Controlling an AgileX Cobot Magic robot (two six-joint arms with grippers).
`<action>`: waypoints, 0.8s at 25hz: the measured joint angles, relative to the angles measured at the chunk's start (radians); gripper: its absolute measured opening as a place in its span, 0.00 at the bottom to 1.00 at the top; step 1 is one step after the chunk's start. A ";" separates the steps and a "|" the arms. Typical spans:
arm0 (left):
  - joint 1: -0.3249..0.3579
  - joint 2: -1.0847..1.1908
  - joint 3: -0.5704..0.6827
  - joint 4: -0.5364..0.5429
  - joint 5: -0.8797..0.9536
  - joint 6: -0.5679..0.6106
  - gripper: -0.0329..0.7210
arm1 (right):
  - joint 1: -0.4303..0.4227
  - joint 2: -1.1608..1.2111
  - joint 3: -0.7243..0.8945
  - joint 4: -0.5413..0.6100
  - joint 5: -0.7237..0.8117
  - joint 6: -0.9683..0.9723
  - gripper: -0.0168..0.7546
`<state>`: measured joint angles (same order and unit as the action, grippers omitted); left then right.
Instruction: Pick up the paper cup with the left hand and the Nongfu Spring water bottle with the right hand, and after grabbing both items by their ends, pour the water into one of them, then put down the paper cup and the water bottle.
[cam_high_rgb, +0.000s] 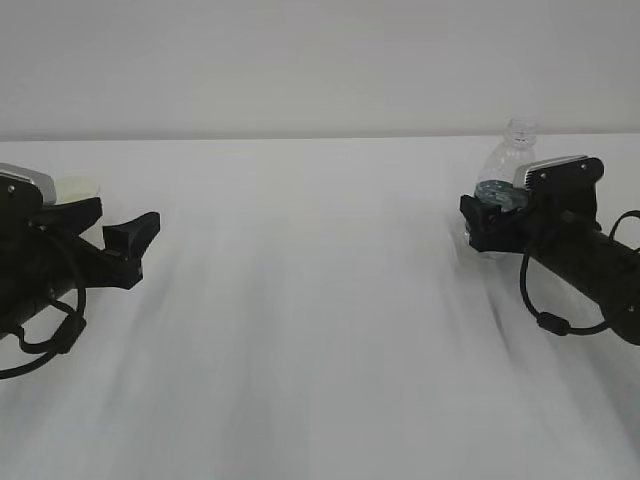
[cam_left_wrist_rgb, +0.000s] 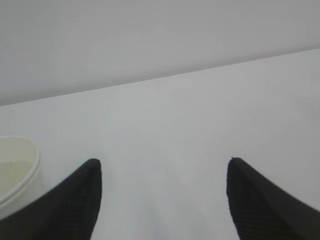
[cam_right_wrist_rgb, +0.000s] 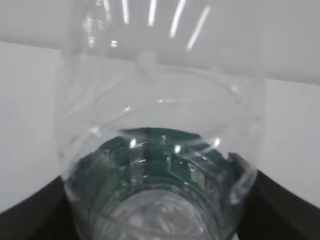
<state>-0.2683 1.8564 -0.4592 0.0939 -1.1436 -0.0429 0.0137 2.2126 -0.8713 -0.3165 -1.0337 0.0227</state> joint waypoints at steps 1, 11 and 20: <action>0.000 0.000 0.000 0.000 0.000 0.000 0.78 | 0.000 0.000 0.000 0.005 0.000 0.000 0.80; 0.000 0.000 0.000 0.000 0.000 0.001 0.77 | 0.000 -0.031 0.037 0.011 0.000 0.000 0.80; 0.000 0.000 0.000 0.000 0.000 0.001 0.77 | 0.000 -0.072 0.131 0.013 -0.019 0.000 0.80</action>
<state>-0.2683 1.8564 -0.4592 0.0939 -1.1436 -0.0421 0.0137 2.1407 -0.7403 -0.3035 -1.0523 0.0227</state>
